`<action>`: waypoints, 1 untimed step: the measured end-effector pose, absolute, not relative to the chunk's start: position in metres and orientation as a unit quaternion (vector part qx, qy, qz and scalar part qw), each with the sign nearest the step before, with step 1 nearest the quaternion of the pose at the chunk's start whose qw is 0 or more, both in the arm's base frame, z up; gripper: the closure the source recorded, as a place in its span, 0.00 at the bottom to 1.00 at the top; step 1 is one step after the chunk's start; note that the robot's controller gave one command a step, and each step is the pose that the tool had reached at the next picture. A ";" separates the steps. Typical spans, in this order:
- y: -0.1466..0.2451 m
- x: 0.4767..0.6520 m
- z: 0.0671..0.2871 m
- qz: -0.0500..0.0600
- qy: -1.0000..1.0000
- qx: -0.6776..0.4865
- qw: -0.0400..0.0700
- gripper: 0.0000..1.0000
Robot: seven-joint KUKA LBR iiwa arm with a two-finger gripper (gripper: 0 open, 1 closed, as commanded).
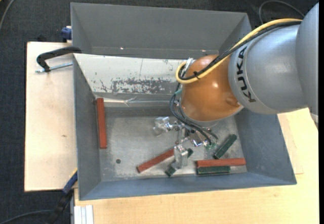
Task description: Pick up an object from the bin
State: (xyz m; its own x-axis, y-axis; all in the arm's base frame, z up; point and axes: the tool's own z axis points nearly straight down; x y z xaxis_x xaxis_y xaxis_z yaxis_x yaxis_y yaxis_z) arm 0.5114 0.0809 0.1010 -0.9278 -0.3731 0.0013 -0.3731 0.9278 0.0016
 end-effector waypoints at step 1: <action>0.074 0.497 0.115 0.000 -0.961 0.276 0.000 0.00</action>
Offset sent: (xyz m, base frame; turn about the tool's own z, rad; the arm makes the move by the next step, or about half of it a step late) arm -0.0150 -0.0073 0.0128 -0.1774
